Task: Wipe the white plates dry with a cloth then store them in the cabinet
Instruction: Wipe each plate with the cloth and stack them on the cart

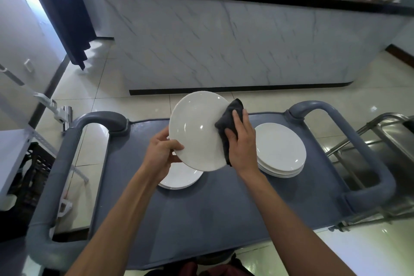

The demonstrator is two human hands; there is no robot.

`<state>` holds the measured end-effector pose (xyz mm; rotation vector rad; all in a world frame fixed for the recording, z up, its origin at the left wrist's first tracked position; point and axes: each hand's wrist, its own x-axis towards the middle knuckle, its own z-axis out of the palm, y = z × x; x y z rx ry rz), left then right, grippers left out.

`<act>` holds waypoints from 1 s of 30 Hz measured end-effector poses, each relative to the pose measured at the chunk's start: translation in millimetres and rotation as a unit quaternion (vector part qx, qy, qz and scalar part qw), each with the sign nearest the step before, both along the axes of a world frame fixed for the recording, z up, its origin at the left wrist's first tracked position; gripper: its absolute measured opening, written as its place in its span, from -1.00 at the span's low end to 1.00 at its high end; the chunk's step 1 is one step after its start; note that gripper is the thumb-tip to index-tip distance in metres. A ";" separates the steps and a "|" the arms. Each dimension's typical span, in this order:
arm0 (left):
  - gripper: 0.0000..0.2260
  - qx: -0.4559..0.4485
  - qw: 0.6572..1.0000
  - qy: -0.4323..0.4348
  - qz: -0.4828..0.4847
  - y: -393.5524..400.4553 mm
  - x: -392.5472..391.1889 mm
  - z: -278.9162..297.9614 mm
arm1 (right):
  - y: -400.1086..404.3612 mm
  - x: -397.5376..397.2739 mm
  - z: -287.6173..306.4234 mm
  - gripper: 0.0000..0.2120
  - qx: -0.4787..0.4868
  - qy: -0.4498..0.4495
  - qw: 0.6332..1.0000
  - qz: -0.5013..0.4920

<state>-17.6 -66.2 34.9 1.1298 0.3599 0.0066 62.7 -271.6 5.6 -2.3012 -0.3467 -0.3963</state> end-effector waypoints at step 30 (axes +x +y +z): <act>-0.44 0.056 0.993 -0.018 -0.099 -7.2 -8.3 -14.6 | 40.4 -33.9 -13.1 -0.47 -0.173 -0.005 0.973 0.153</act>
